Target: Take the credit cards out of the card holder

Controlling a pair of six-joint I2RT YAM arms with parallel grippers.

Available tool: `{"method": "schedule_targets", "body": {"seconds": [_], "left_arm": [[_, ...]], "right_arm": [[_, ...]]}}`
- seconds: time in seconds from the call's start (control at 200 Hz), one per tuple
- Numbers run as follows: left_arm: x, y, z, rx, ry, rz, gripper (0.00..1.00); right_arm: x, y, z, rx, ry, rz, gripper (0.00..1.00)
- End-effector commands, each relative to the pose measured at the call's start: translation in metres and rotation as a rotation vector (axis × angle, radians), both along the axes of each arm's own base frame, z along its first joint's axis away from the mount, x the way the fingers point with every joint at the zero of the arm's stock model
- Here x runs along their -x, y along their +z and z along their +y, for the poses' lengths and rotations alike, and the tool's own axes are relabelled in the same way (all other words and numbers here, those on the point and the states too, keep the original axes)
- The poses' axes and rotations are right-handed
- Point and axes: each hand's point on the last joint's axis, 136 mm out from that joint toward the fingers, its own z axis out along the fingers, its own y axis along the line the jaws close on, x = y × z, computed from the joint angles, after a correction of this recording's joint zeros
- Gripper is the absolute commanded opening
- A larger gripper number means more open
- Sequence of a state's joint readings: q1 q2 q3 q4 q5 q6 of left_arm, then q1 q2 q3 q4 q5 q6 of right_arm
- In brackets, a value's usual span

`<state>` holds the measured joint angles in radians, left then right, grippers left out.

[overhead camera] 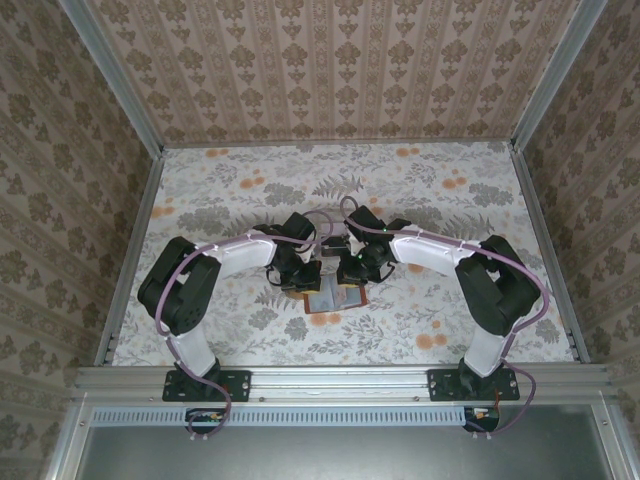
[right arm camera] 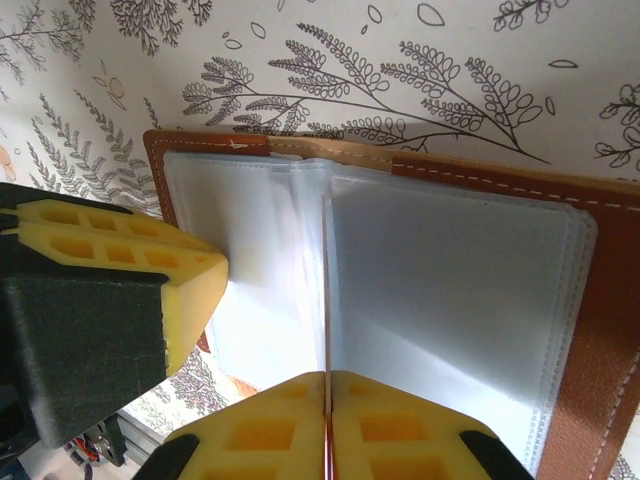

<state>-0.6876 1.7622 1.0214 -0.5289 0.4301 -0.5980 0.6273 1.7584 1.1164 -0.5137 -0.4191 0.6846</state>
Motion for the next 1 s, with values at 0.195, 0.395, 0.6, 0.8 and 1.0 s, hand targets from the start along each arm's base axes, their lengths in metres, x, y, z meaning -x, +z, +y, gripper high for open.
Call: {"method": "schedule_targets", "body": {"seconds": [0.195, 0.395, 0.6, 0.8, 1.0], "left_arm": [[-0.018, 0.026, -0.004, 0.024, 0.003, -0.063, 0.03], [-0.031, 0.042, -0.007, 0.055, 0.018, -0.107, 0.04], [-0.045, 0.053, 0.007, 0.065, 0.077, -0.156, 0.04], [-0.048, 0.053, 0.027, 0.073, 0.140, -0.165, 0.04], [-0.042, 0.048, 0.040, 0.065, 0.164, -0.161, 0.04]], "right_arm": [[-0.003, 0.031, -0.007, 0.021, 0.015, -0.057, 0.07], [-0.012, 0.047, -0.025, 0.090, 0.058, -0.116, 0.06], [-0.029, 0.065, -0.037, 0.124, 0.176, -0.193, 0.05], [-0.044, 0.075, -0.037, 0.174, 0.395, -0.303, 0.06], [-0.069, 0.075, -0.032, 0.249, 0.652, -0.377, 0.09]]}}
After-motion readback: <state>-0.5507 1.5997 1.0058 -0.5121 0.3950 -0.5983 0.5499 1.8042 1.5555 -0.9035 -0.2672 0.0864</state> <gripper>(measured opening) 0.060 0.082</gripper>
